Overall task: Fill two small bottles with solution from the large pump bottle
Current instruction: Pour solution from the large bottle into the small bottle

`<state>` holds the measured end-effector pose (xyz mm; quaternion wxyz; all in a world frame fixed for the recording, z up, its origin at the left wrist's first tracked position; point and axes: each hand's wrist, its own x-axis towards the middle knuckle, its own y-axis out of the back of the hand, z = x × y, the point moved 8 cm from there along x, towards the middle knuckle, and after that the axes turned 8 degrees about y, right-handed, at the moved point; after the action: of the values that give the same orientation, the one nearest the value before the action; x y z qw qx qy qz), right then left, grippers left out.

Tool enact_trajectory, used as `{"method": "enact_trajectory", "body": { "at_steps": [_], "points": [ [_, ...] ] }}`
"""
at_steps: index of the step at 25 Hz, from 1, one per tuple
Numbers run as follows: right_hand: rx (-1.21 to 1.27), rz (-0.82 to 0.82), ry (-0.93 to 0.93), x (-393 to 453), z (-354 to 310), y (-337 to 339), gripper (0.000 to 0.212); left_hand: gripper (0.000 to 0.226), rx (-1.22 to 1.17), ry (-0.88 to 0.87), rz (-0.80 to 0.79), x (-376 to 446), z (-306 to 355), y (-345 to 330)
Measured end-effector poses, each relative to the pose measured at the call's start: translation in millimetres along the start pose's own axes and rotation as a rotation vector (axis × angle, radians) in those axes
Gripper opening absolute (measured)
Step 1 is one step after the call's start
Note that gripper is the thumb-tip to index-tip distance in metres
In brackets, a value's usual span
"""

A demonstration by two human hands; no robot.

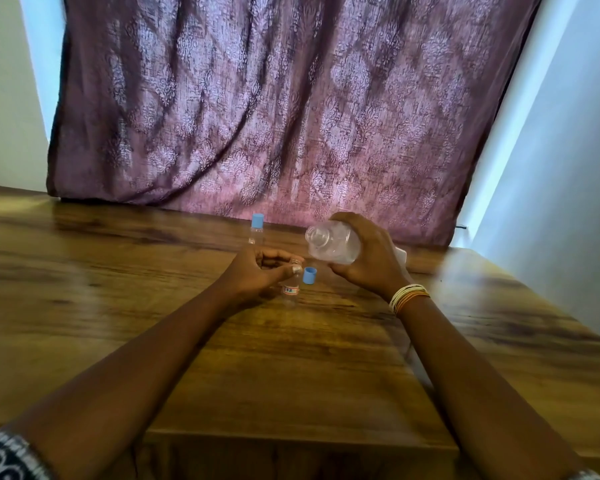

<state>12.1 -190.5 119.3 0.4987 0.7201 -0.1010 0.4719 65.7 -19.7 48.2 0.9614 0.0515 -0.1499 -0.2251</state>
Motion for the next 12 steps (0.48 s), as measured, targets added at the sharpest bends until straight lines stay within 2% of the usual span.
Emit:
{"method": "enact_trajectory", "body": {
  "at_steps": [4, 12],
  "points": [
    [-0.123, -0.078, 0.077, 1, -5, -13, 0.058, 0.022, -0.017, 0.014, 0.014, 1, -2, 0],
    [-0.26, -0.105, 0.12, 2, -9, -17, 0.051, 0.012, -0.011, 0.017, 0.027, 1, -2, 1]
  ]
}}
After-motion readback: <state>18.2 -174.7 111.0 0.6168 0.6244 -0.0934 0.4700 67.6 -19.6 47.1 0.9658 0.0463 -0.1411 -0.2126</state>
